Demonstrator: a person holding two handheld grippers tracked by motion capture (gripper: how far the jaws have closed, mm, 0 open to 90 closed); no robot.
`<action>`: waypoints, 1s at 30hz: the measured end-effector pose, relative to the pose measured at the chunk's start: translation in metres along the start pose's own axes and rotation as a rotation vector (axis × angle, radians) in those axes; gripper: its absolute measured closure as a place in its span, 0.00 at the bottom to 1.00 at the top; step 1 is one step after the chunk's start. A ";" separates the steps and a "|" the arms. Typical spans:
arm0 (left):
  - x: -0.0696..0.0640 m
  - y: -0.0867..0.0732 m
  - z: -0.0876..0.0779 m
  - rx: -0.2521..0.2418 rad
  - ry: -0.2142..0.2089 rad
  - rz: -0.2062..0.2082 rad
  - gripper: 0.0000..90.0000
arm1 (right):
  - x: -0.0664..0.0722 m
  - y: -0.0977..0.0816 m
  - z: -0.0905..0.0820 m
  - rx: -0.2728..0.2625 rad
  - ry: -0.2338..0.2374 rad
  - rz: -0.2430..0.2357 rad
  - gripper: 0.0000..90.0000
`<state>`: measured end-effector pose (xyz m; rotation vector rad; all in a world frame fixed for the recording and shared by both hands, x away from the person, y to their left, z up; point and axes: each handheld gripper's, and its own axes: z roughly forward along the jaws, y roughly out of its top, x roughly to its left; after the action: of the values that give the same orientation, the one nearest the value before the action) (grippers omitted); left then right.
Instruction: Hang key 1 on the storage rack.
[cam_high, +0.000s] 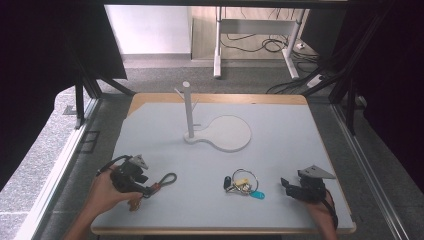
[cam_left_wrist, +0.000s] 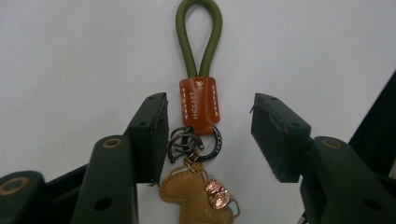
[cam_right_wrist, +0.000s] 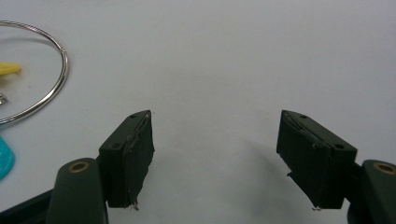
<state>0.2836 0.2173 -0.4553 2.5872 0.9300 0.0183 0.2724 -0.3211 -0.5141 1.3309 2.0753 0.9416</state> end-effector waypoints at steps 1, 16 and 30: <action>-0.001 0.002 0.002 0.015 0.000 0.000 0.54 | 0.000 0.000 0.000 0.001 -0.002 0.000 0.30; -0.003 0.022 0.031 0.177 0.055 0.022 0.67 | 0.001 0.001 0.000 0.012 0.007 0.003 0.30; -0.003 0.021 0.030 0.141 0.072 0.034 0.75 | -0.001 -0.002 0.001 0.022 -0.009 0.013 0.30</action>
<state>0.2984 0.1896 -0.4753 2.7487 0.9435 0.0583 0.2723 -0.3218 -0.5159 1.3591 2.0786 0.9192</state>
